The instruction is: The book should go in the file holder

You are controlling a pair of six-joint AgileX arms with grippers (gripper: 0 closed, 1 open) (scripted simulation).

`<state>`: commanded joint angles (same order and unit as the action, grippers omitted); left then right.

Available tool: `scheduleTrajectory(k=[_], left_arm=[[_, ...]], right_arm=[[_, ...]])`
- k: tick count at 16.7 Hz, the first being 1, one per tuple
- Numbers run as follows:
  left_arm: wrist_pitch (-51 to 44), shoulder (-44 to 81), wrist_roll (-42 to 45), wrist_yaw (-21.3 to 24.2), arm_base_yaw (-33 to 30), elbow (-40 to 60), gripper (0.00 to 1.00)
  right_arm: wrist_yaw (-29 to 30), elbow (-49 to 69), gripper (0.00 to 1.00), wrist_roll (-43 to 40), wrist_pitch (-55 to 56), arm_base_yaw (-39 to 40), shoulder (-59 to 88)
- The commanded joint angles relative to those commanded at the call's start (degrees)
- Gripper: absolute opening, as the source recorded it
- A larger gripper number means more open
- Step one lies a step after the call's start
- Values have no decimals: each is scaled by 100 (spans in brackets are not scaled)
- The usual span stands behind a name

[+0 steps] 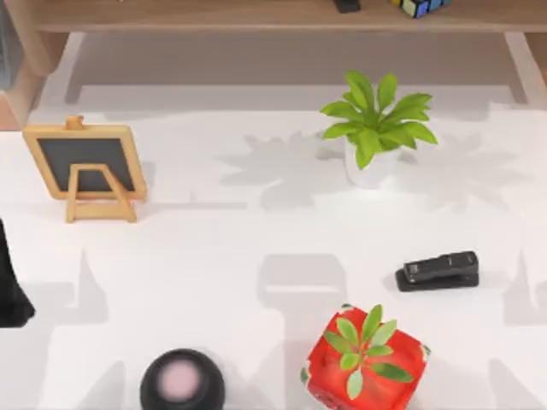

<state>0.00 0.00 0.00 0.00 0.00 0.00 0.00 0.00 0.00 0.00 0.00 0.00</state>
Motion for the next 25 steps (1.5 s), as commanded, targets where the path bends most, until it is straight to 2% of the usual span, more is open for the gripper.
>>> scheduleTrajectory(k=[5, 9, 25], left_arm=[[-25, 350, 2, -101, -109, 351, 100], [-111, 1611, 9, -455, -491, 1657, 100], [-680, 9987, 53, -2709, -2916, 10723, 100]], right_arm=[[0, 0, 100, 0, 0, 0, 0], [0, 0, 100, 0, 0, 0, 0], [0, 0, 100, 0, 0, 0, 0]])
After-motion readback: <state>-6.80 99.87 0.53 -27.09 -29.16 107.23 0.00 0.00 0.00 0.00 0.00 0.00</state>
